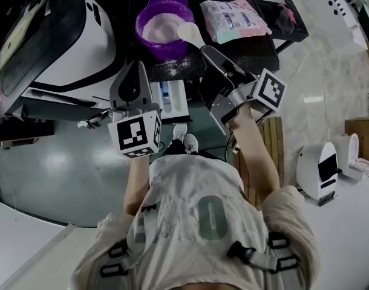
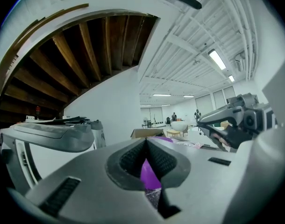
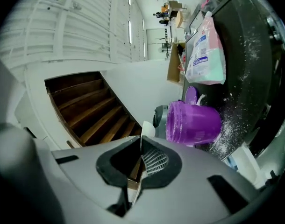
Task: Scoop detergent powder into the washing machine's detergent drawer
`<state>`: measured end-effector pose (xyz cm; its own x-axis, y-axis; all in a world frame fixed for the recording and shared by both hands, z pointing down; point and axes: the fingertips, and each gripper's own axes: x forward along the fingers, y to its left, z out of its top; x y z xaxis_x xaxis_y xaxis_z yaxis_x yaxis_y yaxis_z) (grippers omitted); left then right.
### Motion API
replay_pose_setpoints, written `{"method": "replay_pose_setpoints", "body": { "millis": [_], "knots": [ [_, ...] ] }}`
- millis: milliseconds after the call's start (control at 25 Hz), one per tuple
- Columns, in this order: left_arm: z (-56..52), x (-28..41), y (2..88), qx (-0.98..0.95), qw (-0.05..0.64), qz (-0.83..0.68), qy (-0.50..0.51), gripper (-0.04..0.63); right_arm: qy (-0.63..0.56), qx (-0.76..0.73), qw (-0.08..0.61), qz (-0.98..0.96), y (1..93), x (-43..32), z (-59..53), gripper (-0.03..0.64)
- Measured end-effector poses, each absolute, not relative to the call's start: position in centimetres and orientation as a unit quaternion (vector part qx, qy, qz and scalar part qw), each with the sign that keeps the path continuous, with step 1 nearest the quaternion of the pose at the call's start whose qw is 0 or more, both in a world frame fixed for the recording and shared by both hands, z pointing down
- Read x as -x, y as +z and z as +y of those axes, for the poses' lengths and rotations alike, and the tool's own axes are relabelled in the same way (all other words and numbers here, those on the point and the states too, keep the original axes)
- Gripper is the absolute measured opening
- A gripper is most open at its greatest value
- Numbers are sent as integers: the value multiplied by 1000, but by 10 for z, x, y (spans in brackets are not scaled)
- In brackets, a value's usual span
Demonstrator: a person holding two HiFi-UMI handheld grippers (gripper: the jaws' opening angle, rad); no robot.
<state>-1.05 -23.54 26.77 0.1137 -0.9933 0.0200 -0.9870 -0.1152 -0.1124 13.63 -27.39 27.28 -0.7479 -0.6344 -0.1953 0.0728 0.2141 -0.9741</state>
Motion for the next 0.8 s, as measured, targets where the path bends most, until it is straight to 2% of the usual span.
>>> {"method": "replay_pose_setpoints", "body": {
  "millis": [360,800],
  "knots": [
    [-214,-6,280,743,19,668,-40,21,-582,222,331,709,302,-153,-244,11],
    [-207,18,287,751,17,659,-34,21,-530,271,351,723,315,-142,-217,11]
  ]
}}
